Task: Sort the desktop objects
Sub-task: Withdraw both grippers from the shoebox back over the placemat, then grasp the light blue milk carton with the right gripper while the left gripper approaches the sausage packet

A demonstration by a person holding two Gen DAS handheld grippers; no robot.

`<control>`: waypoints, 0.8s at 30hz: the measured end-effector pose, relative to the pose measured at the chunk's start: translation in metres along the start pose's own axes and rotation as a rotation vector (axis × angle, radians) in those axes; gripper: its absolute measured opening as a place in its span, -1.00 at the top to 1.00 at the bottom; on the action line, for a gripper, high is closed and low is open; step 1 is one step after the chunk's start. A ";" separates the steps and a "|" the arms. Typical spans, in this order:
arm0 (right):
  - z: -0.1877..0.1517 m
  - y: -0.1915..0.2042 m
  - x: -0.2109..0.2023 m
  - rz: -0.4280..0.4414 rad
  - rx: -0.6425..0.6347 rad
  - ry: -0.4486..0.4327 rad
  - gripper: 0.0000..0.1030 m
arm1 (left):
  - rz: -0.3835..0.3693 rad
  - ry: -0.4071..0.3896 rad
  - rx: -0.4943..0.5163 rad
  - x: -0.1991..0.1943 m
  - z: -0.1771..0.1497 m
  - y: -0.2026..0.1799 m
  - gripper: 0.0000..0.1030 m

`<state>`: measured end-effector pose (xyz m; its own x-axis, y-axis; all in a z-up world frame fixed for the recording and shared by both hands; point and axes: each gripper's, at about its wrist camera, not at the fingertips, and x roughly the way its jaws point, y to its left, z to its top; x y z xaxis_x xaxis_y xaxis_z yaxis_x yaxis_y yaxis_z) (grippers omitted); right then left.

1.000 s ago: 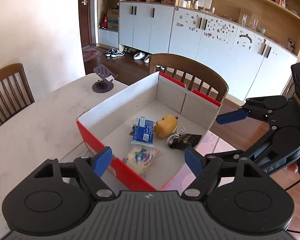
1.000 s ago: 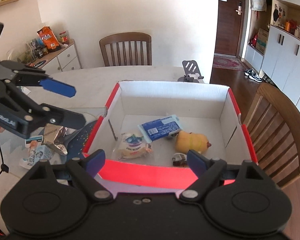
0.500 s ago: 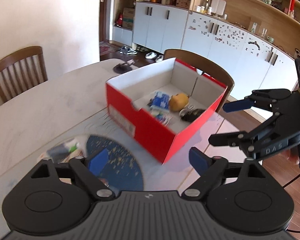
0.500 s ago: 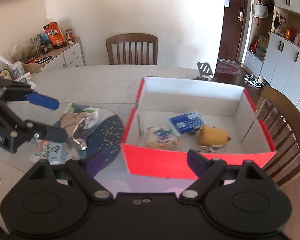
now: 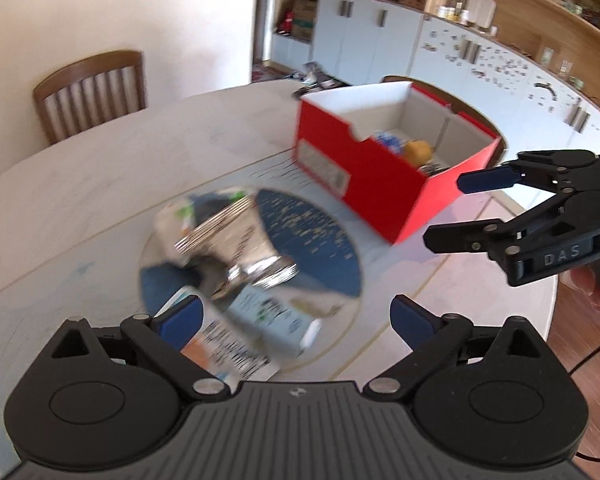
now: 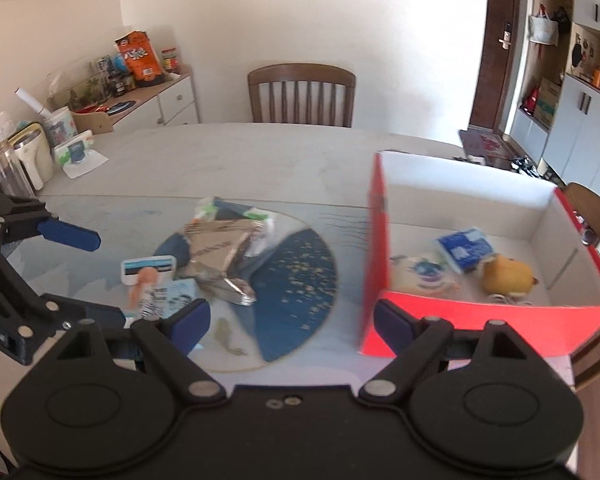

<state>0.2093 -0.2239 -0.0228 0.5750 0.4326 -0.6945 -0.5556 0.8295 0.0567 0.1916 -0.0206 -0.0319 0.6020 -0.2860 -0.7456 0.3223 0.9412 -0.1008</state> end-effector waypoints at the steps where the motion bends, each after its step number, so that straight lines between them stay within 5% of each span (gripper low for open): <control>1: 0.001 0.005 0.003 0.010 0.000 0.002 -0.72 | 0.009 0.006 -0.010 0.000 -0.004 0.005 -0.95; 24: -0.014 0.068 0.075 0.121 -0.108 0.111 -0.64 | 0.170 0.151 -0.262 0.064 -0.017 0.076 -0.95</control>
<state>0.2069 -0.1400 -0.0810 0.4337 0.4803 -0.7623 -0.6811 0.7287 0.0716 0.2424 0.0355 -0.0988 0.5096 -0.1098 -0.8534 0.0167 0.9929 -0.1178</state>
